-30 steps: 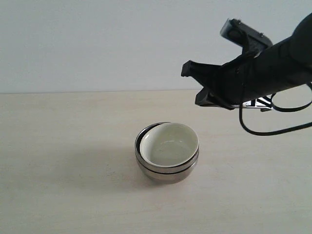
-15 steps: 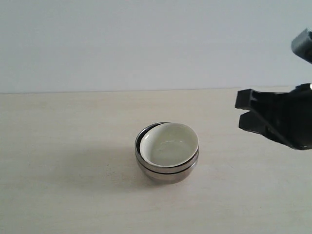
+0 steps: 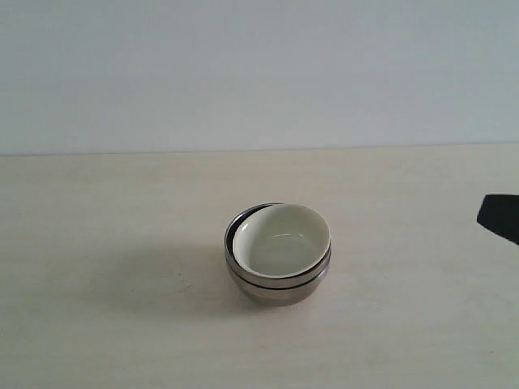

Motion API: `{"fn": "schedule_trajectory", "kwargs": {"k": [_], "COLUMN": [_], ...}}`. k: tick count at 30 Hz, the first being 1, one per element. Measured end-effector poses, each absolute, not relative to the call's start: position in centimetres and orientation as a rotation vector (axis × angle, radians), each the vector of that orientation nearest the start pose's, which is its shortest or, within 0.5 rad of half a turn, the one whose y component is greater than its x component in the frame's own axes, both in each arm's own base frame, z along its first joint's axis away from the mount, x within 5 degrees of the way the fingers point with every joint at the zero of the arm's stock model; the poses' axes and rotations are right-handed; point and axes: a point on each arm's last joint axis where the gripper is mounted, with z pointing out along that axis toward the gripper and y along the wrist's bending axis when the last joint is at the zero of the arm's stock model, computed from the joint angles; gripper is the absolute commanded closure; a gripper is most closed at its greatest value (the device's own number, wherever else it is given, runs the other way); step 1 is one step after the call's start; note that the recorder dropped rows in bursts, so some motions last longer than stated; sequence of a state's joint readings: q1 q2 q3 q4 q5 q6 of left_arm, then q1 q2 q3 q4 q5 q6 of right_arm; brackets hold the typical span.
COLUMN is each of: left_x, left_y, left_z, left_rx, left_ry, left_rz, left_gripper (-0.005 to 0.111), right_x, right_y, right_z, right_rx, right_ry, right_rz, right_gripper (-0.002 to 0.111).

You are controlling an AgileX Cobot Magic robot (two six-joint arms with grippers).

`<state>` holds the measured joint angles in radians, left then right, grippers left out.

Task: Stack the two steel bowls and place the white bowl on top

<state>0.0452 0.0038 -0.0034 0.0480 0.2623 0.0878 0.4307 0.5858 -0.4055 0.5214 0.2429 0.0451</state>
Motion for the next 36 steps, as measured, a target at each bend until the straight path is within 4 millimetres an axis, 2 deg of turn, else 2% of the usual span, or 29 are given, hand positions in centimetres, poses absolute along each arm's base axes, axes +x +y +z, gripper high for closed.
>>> {"fn": "schedule_trajectory", "kwargs": {"k": [4, 11, 28, 32, 36], "left_x": [5.5, 5.5, 5.5, 5.5, 5.5], "left_y": [0.4, 0.4, 0.4, 0.4, 0.4], "left_z": [19.0, 19.0, 19.0, 19.0, 19.0], "left_rx": [0.069, 0.069, 0.069, 0.069, 0.069], "left_ry": [1.747, 1.747, 1.747, 1.747, 1.747], "left_rz": [0.142, 0.142, 0.142, 0.142, 0.142], "left_gripper": [0.103, 0.103, 0.103, 0.103, 0.103], "right_x": [9.8, 8.9, 8.6, 8.7, 8.3], "right_y": [5.7, 5.7, 5.8, 5.7, 4.8], "right_z": [27.0, 25.3, 25.0, 24.8, 23.8], "right_rx": [0.033, -0.002, -0.029, -0.142, -0.129], "right_ry": [1.943, 2.051, 2.091, 2.069, 1.903], "right_rz": [0.778, 0.783, 0.777, 0.694, 0.641], "right_gripper": [0.108, 0.108, 0.108, 0.108, 0.108]}}
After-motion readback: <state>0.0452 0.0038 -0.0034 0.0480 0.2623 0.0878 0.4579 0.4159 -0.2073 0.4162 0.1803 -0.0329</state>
